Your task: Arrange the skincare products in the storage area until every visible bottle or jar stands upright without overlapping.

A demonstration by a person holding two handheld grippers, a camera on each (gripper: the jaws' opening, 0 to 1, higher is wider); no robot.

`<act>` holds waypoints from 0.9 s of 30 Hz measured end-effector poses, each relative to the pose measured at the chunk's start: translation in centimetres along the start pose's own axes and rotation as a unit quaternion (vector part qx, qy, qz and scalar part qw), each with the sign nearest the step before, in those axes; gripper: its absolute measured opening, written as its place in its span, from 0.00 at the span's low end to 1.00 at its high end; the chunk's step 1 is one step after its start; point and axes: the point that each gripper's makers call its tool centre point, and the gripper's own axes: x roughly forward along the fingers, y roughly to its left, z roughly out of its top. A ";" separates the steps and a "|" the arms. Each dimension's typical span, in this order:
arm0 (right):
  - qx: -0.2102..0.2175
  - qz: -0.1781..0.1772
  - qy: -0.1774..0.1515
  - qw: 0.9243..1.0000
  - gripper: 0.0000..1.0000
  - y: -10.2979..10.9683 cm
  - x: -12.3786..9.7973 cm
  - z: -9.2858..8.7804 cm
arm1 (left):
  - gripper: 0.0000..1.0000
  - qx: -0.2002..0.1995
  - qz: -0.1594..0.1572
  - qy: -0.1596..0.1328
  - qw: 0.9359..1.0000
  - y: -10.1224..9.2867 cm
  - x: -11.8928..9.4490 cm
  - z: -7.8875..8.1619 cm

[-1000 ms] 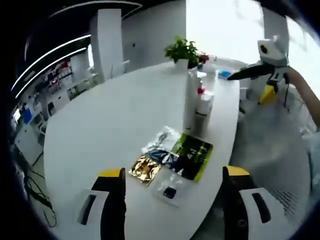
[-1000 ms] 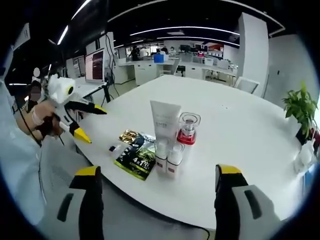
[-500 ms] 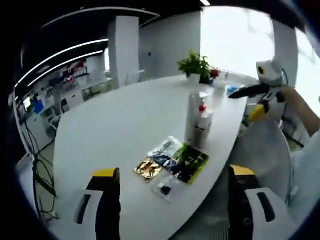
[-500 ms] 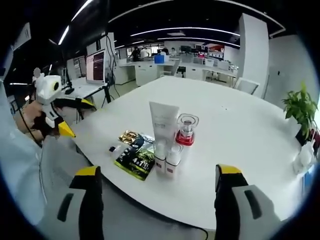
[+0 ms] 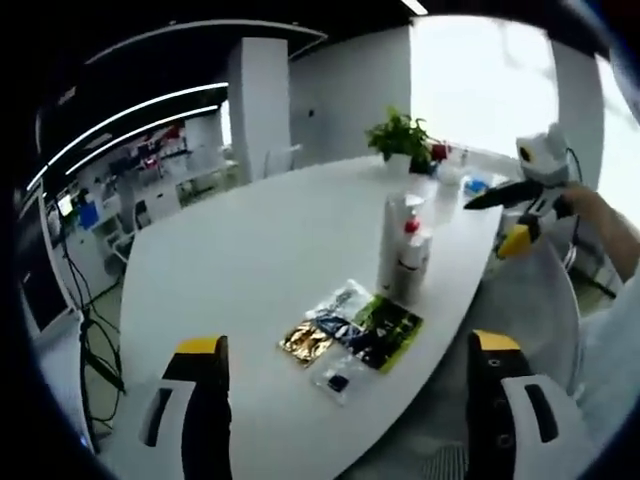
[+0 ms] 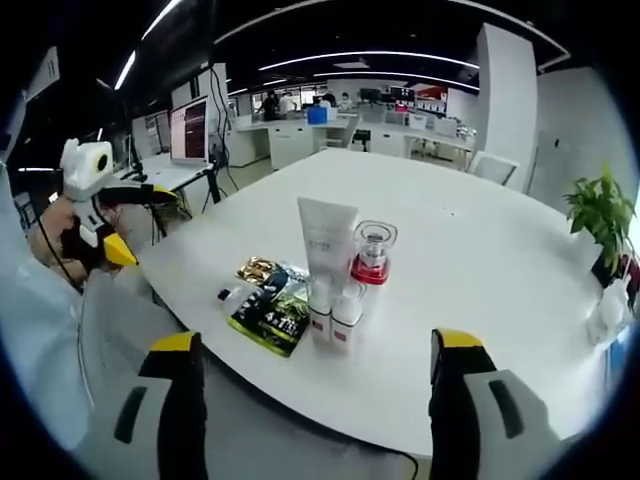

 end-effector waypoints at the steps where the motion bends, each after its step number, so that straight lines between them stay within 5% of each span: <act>1: 0.000 0.000 0.000 1.000 0.95 0.0 0.0 0.0 | 0.97 -0.005 0.002 0.002 1.000 0.0 0.0 -0.1; 27: -0.007 0.006 0.013 1.000 0.94 0.4 0.5 -0.2 | 0.97 -0.007 0.007 0.012 1.000 0.1 0.3 -0.6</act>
